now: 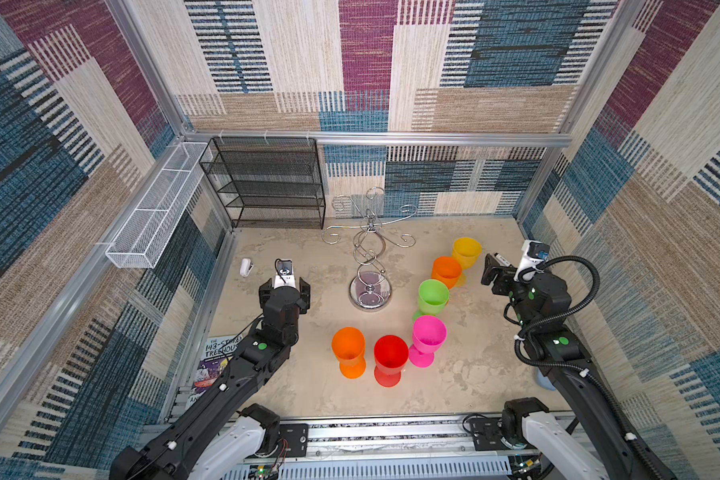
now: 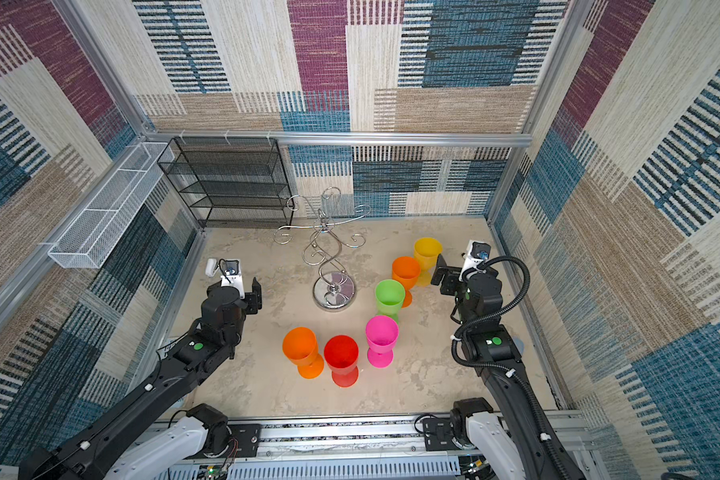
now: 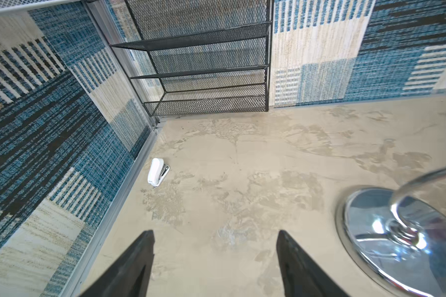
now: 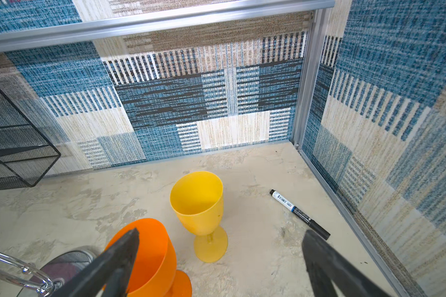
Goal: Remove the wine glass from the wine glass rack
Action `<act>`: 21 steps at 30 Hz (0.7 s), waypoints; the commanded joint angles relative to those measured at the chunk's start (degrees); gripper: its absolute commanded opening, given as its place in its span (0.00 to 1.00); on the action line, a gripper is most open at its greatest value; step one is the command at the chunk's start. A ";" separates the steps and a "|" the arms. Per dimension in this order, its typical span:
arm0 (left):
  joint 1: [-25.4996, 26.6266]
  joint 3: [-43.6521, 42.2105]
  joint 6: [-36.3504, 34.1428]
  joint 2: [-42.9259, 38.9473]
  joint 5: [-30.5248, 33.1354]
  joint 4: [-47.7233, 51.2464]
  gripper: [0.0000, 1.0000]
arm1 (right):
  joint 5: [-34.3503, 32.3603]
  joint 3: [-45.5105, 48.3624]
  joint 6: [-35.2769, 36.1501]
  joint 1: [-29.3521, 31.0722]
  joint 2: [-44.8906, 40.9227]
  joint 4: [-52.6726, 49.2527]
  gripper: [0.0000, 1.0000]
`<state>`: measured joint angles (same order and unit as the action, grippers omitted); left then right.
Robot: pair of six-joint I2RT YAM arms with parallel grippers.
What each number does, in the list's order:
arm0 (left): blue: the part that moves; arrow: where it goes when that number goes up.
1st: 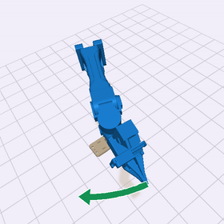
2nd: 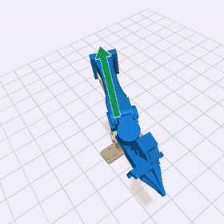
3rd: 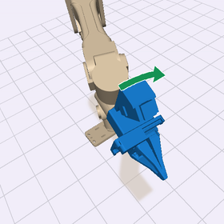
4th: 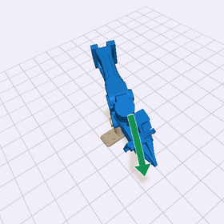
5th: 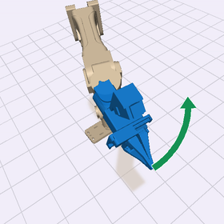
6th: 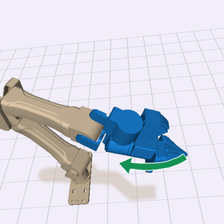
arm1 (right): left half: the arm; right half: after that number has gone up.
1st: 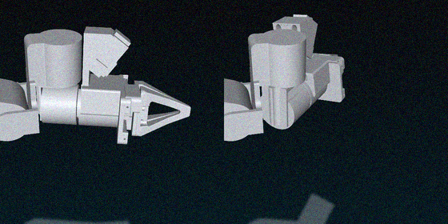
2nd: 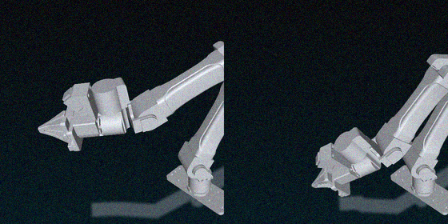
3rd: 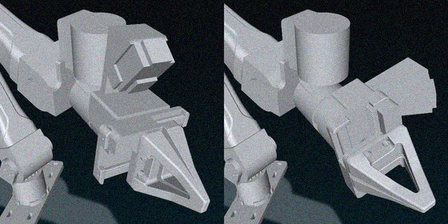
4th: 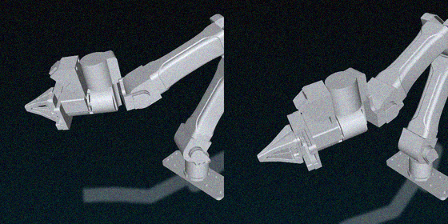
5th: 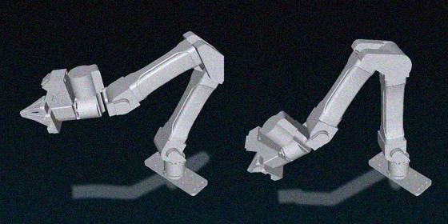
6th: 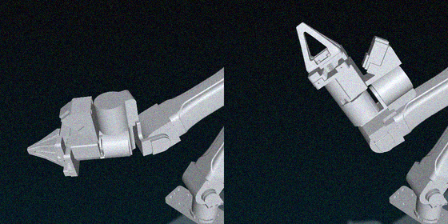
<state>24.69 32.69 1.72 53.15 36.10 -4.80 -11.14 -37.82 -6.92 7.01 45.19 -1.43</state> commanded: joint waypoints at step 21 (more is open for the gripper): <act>-24.54 -15.82 -0.39 23.86 -26.65 -45.57 0.75 | -5.16 14.85 -4.45 0.03 3.72 19.71 1.00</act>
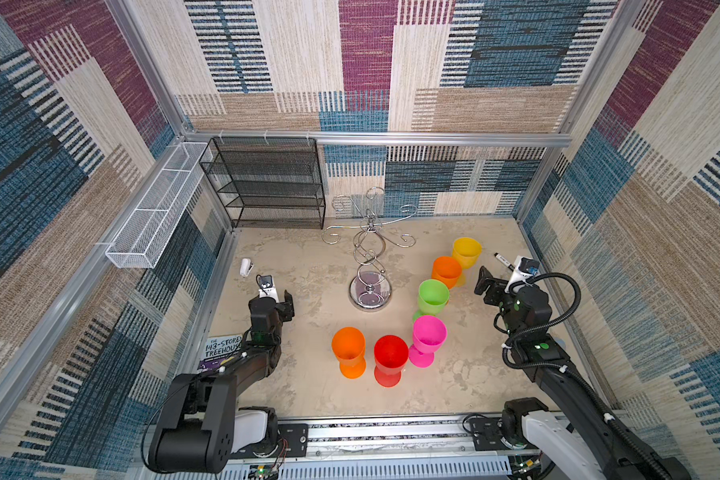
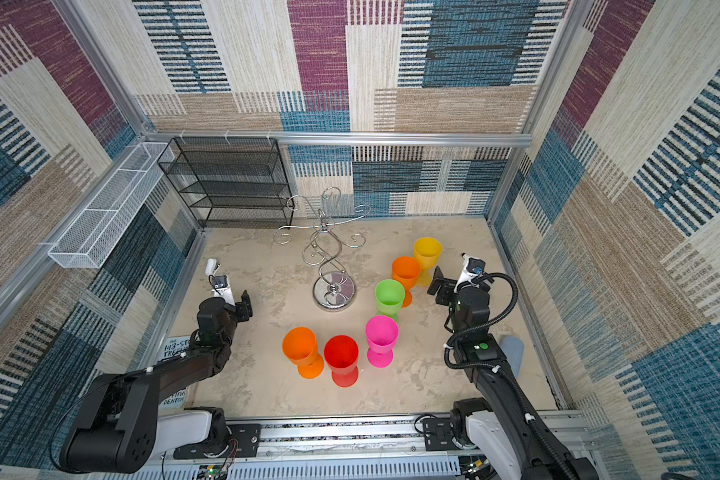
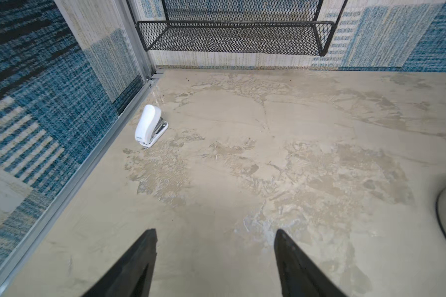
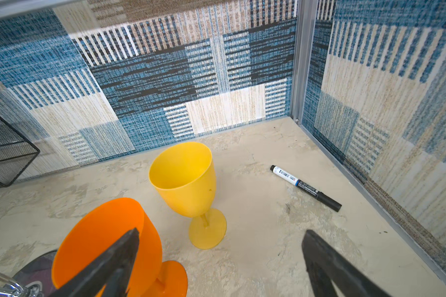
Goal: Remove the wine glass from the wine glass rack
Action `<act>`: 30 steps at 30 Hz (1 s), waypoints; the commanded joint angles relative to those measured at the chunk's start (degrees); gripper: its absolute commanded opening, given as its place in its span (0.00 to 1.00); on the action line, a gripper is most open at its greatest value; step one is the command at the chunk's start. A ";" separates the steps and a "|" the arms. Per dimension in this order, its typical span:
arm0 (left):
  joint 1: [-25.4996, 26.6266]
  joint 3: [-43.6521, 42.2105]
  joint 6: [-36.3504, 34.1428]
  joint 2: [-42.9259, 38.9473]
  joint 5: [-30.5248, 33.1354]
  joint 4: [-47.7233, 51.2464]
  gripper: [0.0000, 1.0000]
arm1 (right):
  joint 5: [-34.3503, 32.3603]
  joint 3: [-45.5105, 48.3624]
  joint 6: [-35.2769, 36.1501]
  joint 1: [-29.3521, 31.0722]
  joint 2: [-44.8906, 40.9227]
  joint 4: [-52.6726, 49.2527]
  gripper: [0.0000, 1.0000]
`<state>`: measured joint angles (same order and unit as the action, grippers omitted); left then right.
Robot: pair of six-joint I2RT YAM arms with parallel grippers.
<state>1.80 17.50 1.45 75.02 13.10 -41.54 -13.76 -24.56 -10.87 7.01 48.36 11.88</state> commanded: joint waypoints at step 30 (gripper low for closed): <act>-6.37 2.16 2.76 12.46 -11.52 -13.12 1.00 | -1.92 8.90 11.82 -2.79 37.69 54.84 1.00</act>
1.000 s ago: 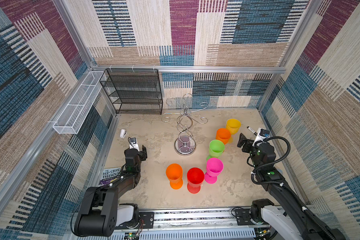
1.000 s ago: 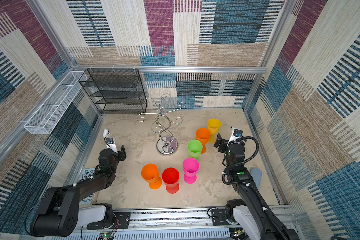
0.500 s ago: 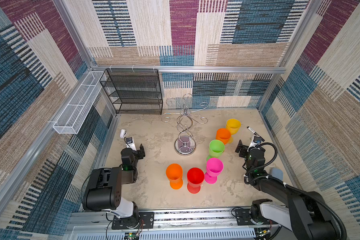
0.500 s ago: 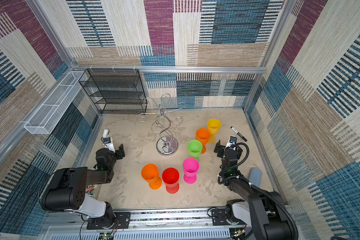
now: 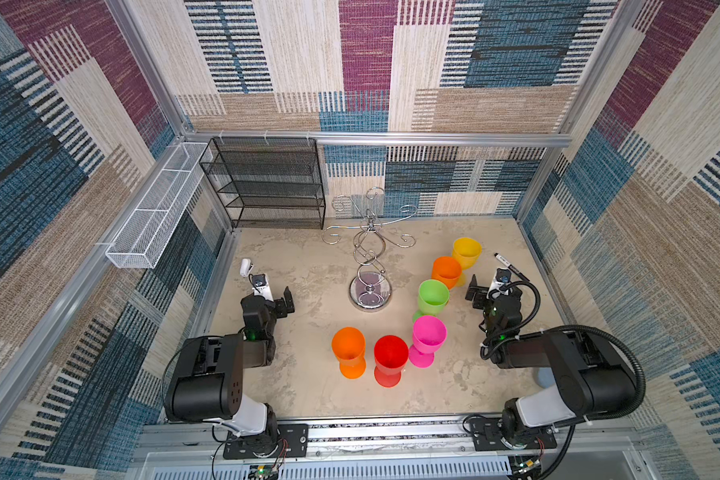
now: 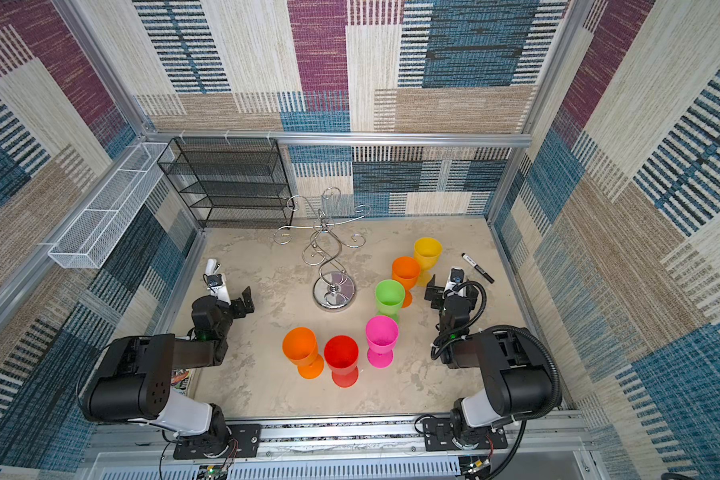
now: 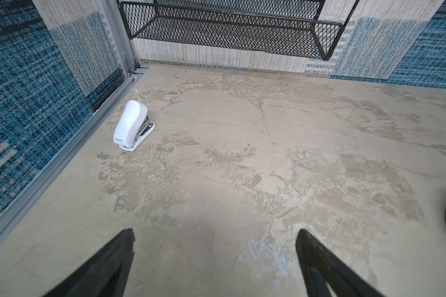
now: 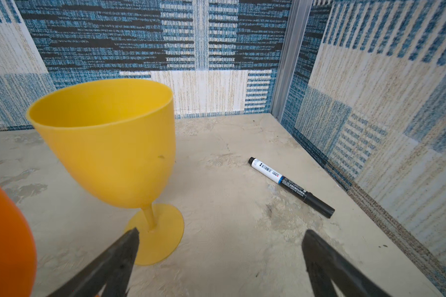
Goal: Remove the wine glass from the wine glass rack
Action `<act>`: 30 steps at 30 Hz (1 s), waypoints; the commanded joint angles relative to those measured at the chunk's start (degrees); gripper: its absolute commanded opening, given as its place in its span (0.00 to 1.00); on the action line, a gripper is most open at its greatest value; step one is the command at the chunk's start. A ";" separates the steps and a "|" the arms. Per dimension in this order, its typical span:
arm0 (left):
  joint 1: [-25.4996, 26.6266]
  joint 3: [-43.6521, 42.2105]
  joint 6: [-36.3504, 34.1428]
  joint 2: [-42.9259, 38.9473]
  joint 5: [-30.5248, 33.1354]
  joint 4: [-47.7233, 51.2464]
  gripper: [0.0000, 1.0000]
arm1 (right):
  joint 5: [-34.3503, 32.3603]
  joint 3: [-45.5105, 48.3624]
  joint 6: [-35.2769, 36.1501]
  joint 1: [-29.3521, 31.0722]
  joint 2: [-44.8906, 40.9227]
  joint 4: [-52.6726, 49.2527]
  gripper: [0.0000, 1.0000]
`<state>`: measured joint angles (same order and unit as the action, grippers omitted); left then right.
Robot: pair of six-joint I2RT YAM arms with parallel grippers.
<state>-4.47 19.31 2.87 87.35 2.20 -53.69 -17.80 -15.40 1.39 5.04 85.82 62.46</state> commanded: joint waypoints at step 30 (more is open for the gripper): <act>-0.10 1.24 0.93 0.33 -1.71 0.50 1.00 | 9.19 4.41 -1.39 -3.80 2.17 13.31 1.00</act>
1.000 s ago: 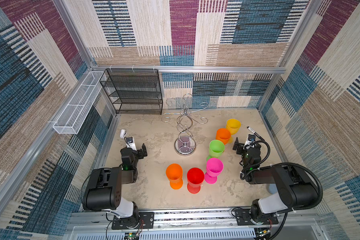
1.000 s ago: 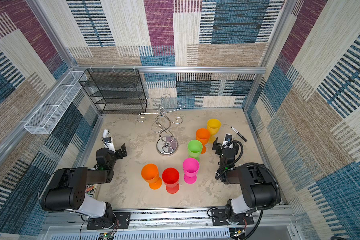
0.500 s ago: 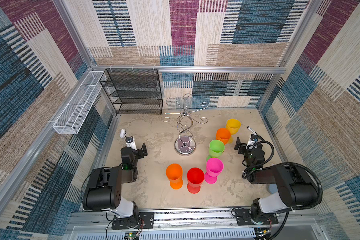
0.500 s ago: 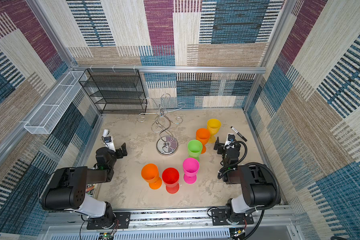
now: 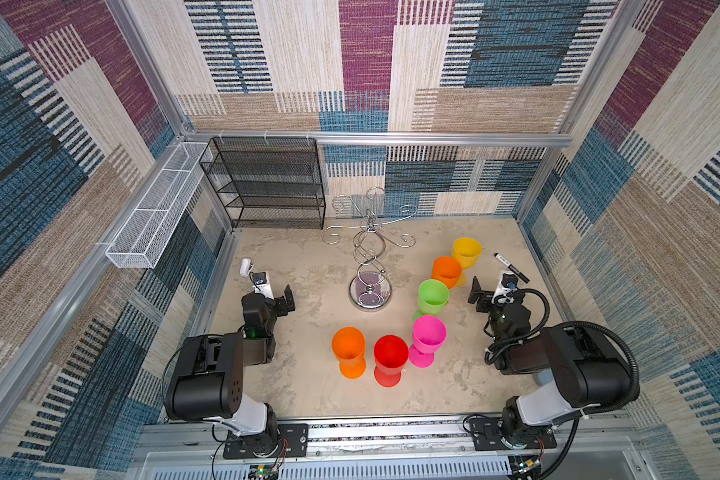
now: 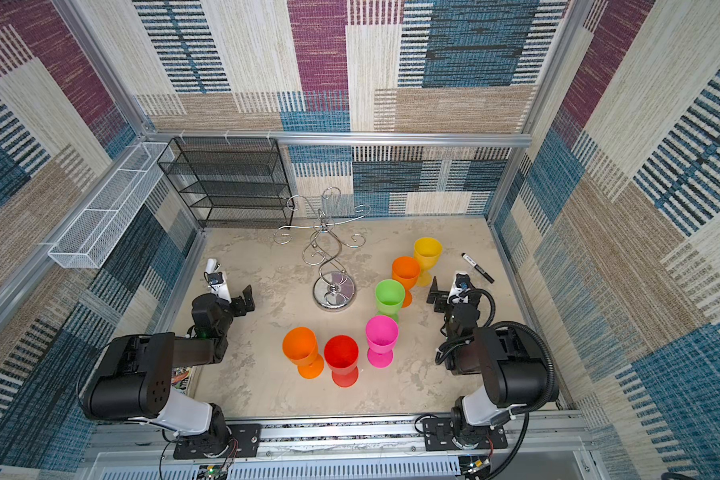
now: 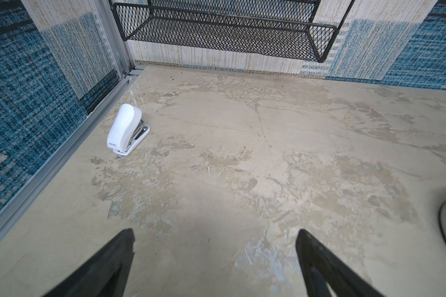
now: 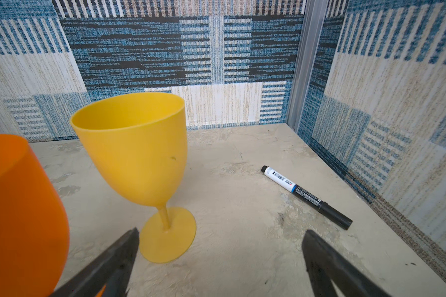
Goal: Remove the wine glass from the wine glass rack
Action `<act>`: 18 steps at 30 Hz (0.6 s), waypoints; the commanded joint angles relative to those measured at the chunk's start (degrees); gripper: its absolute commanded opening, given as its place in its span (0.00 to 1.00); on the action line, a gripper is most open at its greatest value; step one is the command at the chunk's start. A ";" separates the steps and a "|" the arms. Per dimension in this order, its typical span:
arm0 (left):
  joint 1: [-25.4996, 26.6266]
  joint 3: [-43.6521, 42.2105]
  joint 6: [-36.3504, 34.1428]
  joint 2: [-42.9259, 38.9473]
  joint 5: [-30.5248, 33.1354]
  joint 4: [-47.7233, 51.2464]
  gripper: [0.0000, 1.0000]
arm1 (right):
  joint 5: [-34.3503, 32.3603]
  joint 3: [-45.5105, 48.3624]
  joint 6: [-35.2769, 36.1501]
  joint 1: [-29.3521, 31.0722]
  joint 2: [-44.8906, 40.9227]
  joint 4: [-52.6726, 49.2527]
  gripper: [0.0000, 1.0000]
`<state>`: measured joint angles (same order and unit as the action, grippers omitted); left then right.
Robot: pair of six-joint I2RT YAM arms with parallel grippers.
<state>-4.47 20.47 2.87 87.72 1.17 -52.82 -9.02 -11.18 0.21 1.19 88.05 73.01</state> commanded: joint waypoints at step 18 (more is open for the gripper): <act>0.29 2.87 -0.72 0.60 -3.91 3.84 1.00 | 0.45 0.20 -0.23 0.04 0.00 2.75 1.00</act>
<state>-4.23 22.74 2.81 88.01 0.19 -51.57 -9.02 -11.11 0.21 1.21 88.05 73.36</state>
